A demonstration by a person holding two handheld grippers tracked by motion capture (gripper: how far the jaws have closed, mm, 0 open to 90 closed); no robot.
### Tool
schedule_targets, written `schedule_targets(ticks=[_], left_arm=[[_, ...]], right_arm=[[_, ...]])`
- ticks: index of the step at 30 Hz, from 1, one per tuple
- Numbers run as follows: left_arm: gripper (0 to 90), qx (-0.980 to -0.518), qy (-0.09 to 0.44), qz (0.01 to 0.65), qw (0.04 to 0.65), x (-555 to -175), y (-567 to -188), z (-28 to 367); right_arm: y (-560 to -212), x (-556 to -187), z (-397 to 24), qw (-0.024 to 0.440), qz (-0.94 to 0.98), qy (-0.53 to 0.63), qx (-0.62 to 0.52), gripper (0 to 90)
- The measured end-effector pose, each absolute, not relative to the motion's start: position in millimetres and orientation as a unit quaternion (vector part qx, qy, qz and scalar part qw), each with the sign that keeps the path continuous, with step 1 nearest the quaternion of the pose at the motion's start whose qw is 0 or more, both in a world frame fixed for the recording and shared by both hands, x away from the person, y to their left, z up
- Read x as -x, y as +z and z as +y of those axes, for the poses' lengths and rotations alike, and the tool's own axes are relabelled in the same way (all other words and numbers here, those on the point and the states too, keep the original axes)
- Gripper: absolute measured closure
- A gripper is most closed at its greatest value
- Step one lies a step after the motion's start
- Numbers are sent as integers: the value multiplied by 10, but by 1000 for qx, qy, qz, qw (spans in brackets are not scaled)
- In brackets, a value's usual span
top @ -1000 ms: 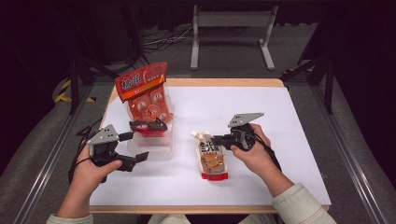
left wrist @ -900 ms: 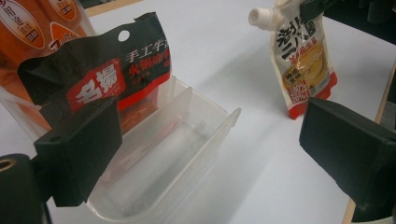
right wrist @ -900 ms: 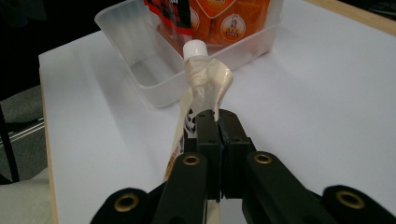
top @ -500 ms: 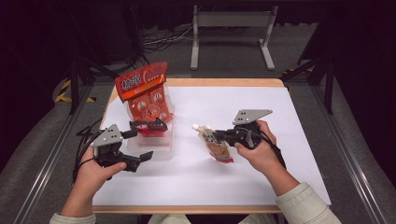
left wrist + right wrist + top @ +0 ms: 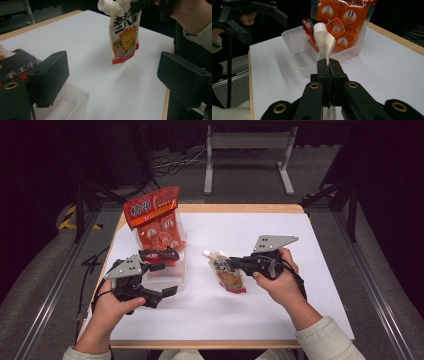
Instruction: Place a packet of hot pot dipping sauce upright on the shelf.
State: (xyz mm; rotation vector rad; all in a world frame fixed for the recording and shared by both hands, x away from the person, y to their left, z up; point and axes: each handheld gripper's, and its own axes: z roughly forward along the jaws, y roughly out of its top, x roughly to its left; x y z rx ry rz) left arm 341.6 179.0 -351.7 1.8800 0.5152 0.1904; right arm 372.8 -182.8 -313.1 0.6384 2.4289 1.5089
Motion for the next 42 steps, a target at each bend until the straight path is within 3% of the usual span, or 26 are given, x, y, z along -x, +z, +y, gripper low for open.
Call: schedule_targets(ticks=[15, 31, 40, 42], left_arm=[[134, -814, 76, 195, 542, -3459, -3613, 1406], [176, -817, 73, 166, 547, -3461, -3640, 1241], [306, -814, 46, 145, 560, -3469, -3663, 1199], [389, -815, 42, 138, 562, -3466, -3661, 1192]], right_arm=[[-3042, -3598, -1664, 88, 824, 529, -181, 893], [-3027, -3512, -1474, 66, 830, 536, -142, 892], [-3034, -3487, -1405, 56, 825, 548, -125, 891], [-3037, -3487, -1394, 56, 824, 550, -124, 891]])
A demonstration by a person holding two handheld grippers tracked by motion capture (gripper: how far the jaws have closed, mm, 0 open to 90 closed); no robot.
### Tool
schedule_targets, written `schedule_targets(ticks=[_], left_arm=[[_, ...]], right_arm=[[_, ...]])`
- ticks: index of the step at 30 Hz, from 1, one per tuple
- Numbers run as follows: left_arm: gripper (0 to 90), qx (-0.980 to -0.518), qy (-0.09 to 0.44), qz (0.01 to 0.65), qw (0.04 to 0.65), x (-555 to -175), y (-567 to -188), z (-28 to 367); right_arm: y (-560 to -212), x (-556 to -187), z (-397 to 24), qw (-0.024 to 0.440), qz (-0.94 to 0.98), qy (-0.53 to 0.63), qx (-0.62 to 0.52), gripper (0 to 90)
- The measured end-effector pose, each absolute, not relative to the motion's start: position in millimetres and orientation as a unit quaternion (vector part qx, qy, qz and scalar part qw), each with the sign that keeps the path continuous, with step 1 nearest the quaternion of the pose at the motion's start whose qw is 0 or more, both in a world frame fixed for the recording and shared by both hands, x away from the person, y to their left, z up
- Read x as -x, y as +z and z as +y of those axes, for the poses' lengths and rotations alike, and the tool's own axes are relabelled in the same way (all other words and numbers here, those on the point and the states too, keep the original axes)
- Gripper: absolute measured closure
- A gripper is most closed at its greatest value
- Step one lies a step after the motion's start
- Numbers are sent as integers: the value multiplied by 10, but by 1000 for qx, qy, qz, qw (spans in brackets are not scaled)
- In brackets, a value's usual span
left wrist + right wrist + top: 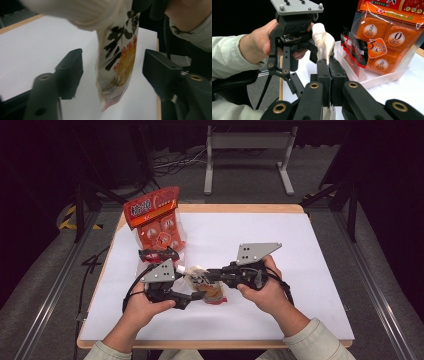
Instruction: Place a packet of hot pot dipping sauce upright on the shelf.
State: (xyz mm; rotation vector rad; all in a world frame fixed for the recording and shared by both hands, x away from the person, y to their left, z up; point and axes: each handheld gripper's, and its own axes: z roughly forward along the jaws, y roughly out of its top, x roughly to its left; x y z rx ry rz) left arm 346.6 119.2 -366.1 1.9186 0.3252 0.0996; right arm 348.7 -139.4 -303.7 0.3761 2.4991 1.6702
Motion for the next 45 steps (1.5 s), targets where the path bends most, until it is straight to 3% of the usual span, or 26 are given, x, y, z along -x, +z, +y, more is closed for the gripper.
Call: schedule_targets(ticks=[2, 5, 12, 25, 32, 38, 45], left_arm=[[470, -816, 45, 132, 561, -3463, -3659, 1191], [495, -819, 49, 133, 557, -3471, -3665, 1195], [700, -824, 35, 132, 550, -3473, -3659, 1221], [839, -840, 25, 118, 529, -3475, -3590, 1196], [857, -858, 41, 111, 499, -3503, -3470, 1219], [860, -869, 44, 110, 480, -3548, -3389, 1338], [860, -872, 58, 125, 470, -3593, -3288, 1587]], right_arm=[[-3039, -3484, -1381, 55, 823, 552, -122, 891], [-3042, -3482, -1371, 55, 823, 552, -119, 890], [-3049, -3471, -1347, 58, 824, 551, -116, 890], [-3059, -3487, -1379, 65, 821, 556, -116, 872], [-3064, -3508, -1397, 80, 812, 565, -119, 773], [-3067, -3550, -1462, 91, 803, 574, -132, 514], [-3072, -3585, -1539, 100, 802, 571, -142, 460]])
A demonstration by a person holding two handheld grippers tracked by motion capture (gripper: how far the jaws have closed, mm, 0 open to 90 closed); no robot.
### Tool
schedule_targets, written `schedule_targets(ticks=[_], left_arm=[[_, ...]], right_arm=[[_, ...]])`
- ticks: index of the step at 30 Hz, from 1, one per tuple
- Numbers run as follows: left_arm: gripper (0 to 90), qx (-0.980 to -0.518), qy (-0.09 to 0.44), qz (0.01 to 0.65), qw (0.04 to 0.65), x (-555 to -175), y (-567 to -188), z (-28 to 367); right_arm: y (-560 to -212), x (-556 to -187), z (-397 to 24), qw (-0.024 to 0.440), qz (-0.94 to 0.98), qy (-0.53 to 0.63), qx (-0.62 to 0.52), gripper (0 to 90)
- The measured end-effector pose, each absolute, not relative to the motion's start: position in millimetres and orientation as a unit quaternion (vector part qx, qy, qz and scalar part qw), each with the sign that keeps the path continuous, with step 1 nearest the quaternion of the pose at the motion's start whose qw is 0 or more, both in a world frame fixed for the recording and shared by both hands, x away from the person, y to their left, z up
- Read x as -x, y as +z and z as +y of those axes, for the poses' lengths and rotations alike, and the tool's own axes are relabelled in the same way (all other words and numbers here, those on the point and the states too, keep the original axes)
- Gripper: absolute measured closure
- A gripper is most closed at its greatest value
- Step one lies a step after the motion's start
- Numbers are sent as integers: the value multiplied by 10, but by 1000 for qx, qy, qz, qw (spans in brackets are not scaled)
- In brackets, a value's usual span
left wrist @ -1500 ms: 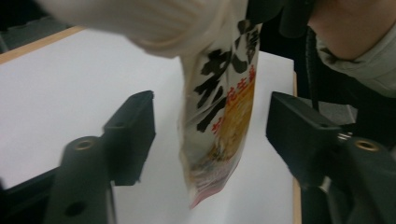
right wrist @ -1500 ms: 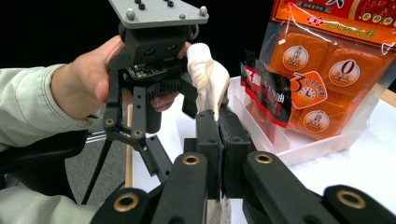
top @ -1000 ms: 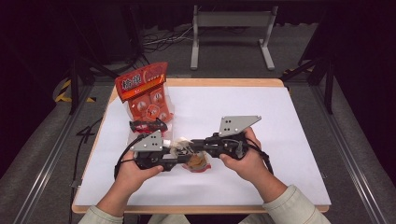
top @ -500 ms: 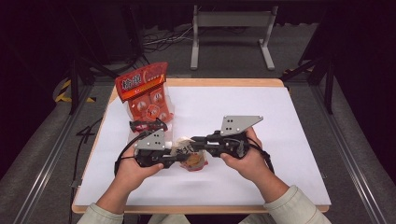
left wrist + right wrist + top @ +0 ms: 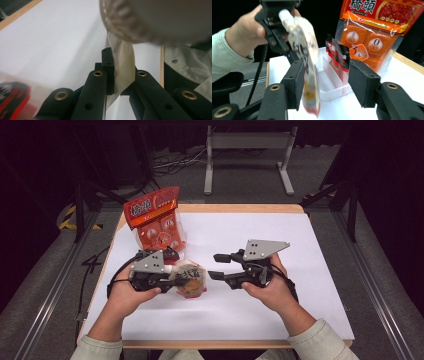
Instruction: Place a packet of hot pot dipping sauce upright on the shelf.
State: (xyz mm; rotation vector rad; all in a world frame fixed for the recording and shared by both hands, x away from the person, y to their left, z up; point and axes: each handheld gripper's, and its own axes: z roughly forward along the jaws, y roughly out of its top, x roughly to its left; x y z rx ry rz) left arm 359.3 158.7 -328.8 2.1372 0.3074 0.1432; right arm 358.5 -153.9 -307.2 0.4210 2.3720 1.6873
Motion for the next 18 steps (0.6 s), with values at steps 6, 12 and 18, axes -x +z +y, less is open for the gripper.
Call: schedule_targets(ticks=[6, 12, 18], left_arm=[[860, -860, 71, 144, 484, -3602, -3199, 1790], [860, -856, 74, 148, 489, -3569, -3123, 1917], [860, -853, 88, 160, 489, -3559, -3059, 1985]], right_arm=[[-3115, -3630, -1614, 108, 805, 562, -154, 405], [-3148, -3676, -1707, 122, 806, 552, -177, 368], [-3198, -3724, -1790, 121, 816, 522, -219, 359]])
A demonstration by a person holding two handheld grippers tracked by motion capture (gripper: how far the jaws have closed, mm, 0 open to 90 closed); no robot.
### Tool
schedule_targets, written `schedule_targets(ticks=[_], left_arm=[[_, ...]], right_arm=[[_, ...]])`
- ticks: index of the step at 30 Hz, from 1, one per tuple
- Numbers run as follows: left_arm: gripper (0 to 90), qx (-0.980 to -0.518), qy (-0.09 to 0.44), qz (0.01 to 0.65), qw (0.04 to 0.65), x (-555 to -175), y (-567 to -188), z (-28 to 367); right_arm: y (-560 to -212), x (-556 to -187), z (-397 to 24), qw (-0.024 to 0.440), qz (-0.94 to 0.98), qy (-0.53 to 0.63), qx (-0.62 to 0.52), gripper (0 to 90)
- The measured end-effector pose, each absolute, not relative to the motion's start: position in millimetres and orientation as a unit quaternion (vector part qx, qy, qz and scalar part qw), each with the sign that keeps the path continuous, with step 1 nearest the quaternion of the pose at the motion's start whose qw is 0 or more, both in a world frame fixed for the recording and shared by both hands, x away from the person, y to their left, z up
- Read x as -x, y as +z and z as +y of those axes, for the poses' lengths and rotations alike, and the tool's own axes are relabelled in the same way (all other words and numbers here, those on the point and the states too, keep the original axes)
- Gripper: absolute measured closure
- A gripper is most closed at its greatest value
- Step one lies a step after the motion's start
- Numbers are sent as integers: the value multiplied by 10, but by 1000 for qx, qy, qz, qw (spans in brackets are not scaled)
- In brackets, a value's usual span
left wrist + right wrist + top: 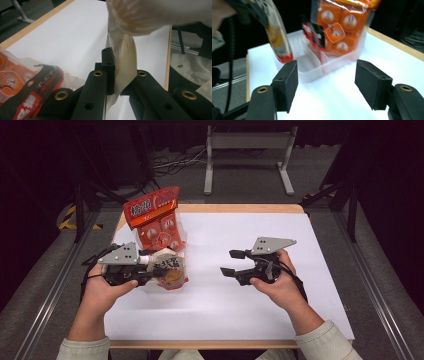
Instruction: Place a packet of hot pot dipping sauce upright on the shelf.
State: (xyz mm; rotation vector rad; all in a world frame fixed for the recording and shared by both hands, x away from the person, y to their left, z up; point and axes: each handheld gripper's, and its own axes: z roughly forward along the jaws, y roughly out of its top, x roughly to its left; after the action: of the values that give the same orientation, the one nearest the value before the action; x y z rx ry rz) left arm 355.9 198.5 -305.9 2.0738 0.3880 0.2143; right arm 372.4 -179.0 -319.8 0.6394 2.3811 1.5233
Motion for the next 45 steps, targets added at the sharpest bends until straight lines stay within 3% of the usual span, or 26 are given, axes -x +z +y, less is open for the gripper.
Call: schedule_targets(ticks=[31, 45], left_arm=[[863, -840, 160, 222, 468, -3768, -3107, 2205], [864, -843, 126, 221, 475, -3889, -3311, 2224]], right_arm=[[-3307, -3869, -2040, 142, 839, 434, -296, 342], [-3376, -3884, -2076, 139, 839, 428, -306, 330]])
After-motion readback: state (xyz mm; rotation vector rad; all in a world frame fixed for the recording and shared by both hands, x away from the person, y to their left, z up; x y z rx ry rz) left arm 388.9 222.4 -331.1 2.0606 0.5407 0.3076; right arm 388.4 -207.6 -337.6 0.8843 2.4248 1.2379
